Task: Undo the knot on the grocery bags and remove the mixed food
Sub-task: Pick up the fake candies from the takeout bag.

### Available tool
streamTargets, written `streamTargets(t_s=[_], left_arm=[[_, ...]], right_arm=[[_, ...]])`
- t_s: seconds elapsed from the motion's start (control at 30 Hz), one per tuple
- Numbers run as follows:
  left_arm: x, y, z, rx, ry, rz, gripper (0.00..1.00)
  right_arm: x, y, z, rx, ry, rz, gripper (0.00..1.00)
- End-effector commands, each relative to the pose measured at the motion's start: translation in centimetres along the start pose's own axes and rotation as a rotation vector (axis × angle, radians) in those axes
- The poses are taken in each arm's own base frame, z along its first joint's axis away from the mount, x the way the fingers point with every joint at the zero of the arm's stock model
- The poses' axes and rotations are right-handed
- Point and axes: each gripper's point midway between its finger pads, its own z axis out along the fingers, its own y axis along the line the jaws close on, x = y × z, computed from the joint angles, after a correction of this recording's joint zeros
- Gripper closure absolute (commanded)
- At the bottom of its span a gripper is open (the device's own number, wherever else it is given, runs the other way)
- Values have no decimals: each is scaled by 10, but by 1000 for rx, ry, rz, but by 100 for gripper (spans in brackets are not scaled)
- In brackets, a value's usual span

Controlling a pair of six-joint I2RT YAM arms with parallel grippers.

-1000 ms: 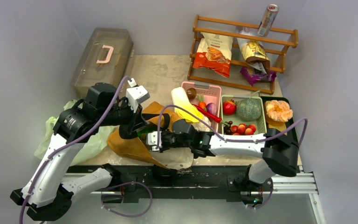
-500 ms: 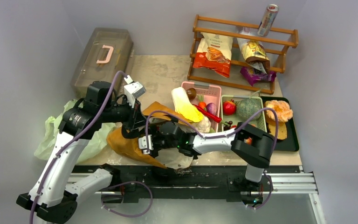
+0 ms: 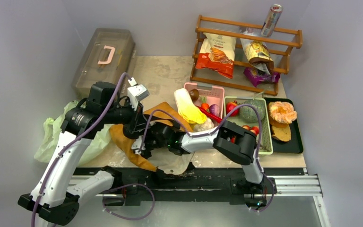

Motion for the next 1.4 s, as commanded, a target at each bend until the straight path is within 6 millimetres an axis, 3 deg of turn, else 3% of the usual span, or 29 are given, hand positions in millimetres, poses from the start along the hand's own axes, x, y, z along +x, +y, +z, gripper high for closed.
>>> streamTargets(t_s=[0.0,0.13,0.2,0.4,0.5,0.53,0.63,0.83,1.03,1.1,1.27,1.37], left_arm=[[-25,-17,-4,92,-102,110,100],[-20,-19,-7,97,-90,123,100],[-18,-20,-9,100,-86,124,100],[-15,-18,-10,84,-76,136,100],[-13,-13,-10,61,-66,144,100],[-12,-12,-11,52,-63,147,100],[-9,-3,-11,10,-55,158,100],[-5,24,-9,-116,-55,187,100],[-4,43,-7,-195,-37,193,100],[-2,51,-6,-230,-19,194,100],[-3,49,-6,-217,-21,204,100],[-6,47,-7,-211,-28,205,100]], right_arm=[[28,8,17,-45,93,-35,12],[52,7,27,-34,168,-45,14],[60,9,30,-50,199,-38,27],[87,12,33,-52,302,-18,76],[83,6,23,-20,320,-21,100],[84,6,16,-7,330,-14,100],[67,-5,-3,49,299,-7,100],[9,-27,-42,147,117,-9,100],[-34,-30,-69,147,3,24,100],[-57,-29,-80,125,-57,42,100],[-113,-31,-110,77,-177,95,100],[-127,-28,-131,54,-190,107,100]])
